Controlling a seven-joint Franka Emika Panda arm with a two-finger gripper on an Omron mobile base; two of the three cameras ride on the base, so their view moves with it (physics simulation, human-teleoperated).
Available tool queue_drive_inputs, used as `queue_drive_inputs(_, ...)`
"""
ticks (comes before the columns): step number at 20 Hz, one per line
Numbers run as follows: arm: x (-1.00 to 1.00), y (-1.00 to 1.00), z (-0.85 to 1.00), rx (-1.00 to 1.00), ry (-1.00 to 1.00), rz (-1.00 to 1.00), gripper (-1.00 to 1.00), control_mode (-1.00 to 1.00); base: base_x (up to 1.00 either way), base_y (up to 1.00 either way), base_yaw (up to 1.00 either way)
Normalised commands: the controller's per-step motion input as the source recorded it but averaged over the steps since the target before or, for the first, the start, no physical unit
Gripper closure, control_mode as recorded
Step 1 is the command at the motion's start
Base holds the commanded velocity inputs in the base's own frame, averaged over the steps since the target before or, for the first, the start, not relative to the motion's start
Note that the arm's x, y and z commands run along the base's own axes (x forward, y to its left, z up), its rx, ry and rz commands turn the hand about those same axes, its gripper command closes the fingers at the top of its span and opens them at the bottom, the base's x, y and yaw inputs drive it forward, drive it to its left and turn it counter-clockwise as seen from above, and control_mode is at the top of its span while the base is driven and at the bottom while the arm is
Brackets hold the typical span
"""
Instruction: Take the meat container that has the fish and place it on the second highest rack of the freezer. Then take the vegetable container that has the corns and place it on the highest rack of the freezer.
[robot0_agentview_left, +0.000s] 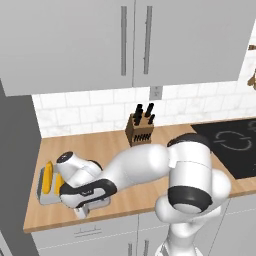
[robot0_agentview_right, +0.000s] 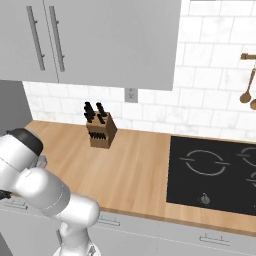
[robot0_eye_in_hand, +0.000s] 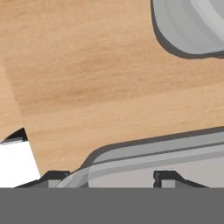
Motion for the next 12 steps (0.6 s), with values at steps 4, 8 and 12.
queue_drive_inputs(4, 0.00, 0.00, 0.00, 0.00, 0.00, 0.00, 1.00, -1.00, 0.00, 0.00, 0.00)
queue_drive_inputs(8, 0.00, 0.00, 0.00, 0.00, 0.00, 0.00, 1.00, -1.00, 0.00, 0.00, 0.00)
queue_drive_inputs(12, -0.51, -0.33, 0.09, 0.00, -0.17, -0.07, 1.00, -1.00, 0.00, 0.00, 0.00)
